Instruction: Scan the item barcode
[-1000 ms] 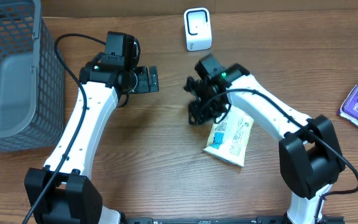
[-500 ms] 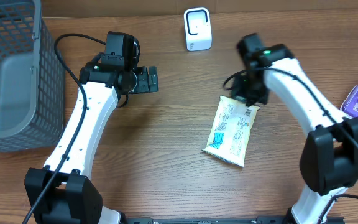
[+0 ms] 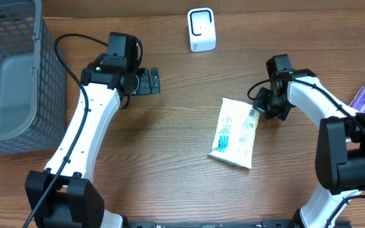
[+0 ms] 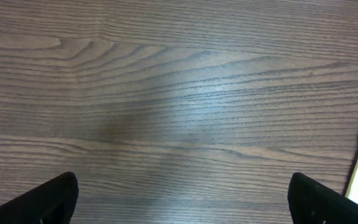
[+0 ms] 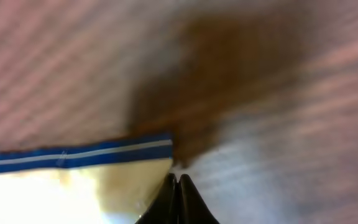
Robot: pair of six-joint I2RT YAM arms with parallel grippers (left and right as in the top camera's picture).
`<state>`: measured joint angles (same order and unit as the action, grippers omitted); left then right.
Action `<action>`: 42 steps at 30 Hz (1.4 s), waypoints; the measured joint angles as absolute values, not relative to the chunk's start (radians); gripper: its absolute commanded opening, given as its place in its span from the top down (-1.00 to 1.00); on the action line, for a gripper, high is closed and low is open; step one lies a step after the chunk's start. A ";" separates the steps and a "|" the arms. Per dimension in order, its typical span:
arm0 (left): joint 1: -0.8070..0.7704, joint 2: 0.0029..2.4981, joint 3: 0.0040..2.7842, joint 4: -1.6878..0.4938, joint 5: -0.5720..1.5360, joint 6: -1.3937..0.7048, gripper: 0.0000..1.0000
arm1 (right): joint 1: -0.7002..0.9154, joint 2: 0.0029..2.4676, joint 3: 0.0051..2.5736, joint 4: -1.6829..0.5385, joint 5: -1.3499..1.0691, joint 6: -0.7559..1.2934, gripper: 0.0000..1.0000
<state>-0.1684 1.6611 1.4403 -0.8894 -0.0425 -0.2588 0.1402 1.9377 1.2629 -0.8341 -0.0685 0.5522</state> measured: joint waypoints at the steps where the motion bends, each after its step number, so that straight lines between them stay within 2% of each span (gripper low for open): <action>1: -0.168 1.661 1.440 -0.891 -0.043 -0.259 -1.00 | 0.140 1.940 1.261 -0.815 -0.074 0.545 0.92; 7: -0.168 1.661 1.440 -0.899 -0.043 -0.259 -0.99 | 0.139 1.992 1.260 -0.656 -0.239 0.395 0.89; 8: -0.168 1.661 1.440 -0.902 -0.043 -0.259 -0.99 | 0.139 2.005 1.260 -0.628 -0.302 0.345 0.76; 11: -0.168 1.661 1.440 -0.909 -0.043 -0.259 -1.00 | 0.140 2.015 1.261 -0.620 -0.392 0.271 -0.11; 13: -0.168 1.661 1.440 -0.915 -0.043 -0.259 -0.99 | 0.140 2.015 1.271 -0.622 -0.443 0.237 -0.75; 15: -0.168 1.661 1.440 -0.921 -0.043 -0.259 -1.00 | 0.140 2.015 1.289 -0.643 -0.479 0.211 -0.96; 23: -0.168 1.661 1.440 -0.921 -0.043 -0.259 -0.99 | 0.044 2.025 1.390 -1.002 -0.494 0.012 -1.00; 27: -0.168 1.661 1.440 -0.921 -0.043 -0.259 -1.00 | -0.063 2.027 1.412 -1.137 -0.575 -0.201 -1.00; 33: -0.168 1.661 1.440 -0.929 -0.043 -0.259 -1.00 | -0.121 2.028 1.374 -1.113 -0.669 -0.356 -1.00; 42: -0.168 1.661 1.440 -0.948 -0.043 -0.259 -1.00 | -0.035 2.067 1.304 -1.064 -0.776 -0.406 -1.00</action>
